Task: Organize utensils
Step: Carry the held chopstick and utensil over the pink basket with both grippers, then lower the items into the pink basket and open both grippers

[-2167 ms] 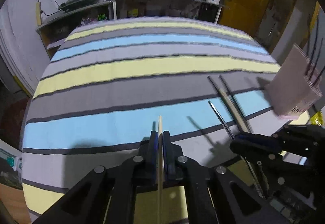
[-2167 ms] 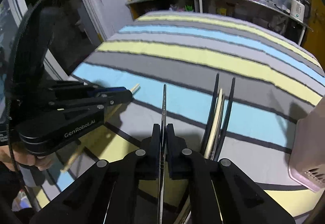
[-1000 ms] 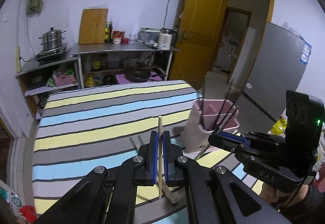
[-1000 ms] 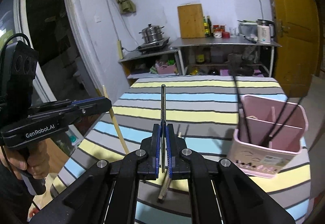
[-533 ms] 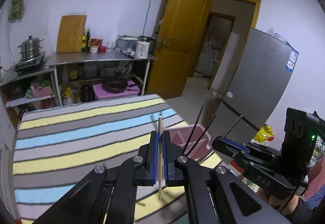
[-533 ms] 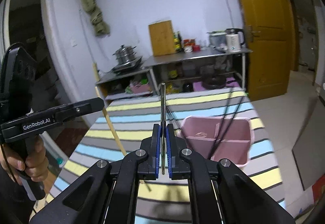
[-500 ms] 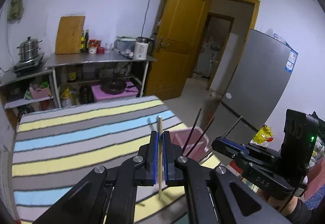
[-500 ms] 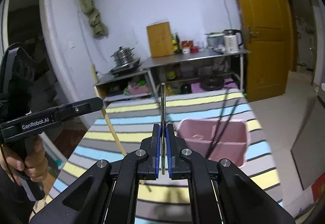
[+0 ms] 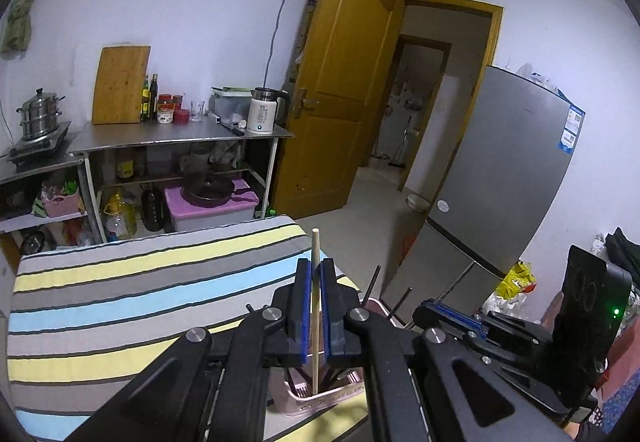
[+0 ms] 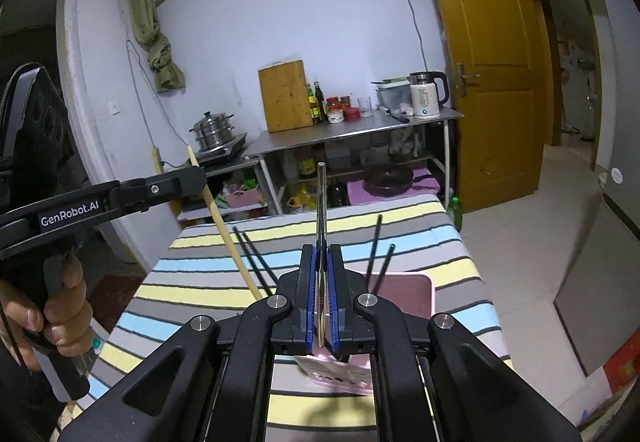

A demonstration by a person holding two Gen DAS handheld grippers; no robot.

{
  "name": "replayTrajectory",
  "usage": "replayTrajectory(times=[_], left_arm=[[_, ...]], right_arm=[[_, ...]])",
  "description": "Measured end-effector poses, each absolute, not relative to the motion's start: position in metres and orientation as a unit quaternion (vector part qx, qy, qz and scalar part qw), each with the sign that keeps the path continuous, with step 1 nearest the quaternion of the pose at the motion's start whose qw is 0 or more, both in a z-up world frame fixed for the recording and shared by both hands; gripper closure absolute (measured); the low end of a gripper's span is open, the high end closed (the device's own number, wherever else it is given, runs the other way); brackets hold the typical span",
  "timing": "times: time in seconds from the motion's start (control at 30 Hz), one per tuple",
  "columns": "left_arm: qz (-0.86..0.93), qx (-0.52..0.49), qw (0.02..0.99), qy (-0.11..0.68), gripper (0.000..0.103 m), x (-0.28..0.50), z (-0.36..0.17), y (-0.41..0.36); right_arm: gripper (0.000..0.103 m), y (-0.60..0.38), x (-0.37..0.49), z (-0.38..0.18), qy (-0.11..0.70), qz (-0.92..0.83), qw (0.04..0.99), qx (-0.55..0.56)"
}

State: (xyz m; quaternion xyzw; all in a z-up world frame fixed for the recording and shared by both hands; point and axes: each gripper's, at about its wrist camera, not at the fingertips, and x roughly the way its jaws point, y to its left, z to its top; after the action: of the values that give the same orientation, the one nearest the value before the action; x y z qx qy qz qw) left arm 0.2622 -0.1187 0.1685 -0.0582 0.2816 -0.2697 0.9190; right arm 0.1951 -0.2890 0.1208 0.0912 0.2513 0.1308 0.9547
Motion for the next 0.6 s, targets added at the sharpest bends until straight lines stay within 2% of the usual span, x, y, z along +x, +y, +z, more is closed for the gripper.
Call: replayTrajectory(times=[0.6], left_arm=[[-0.267, -0.041, 0.908, 0.319, 0.099, 0.281, 0.107, -0.136]], right_arm=[[0.097, -0.282, 0.219, 0.061, 0.310, 0.125, 0.938, 0.091]])
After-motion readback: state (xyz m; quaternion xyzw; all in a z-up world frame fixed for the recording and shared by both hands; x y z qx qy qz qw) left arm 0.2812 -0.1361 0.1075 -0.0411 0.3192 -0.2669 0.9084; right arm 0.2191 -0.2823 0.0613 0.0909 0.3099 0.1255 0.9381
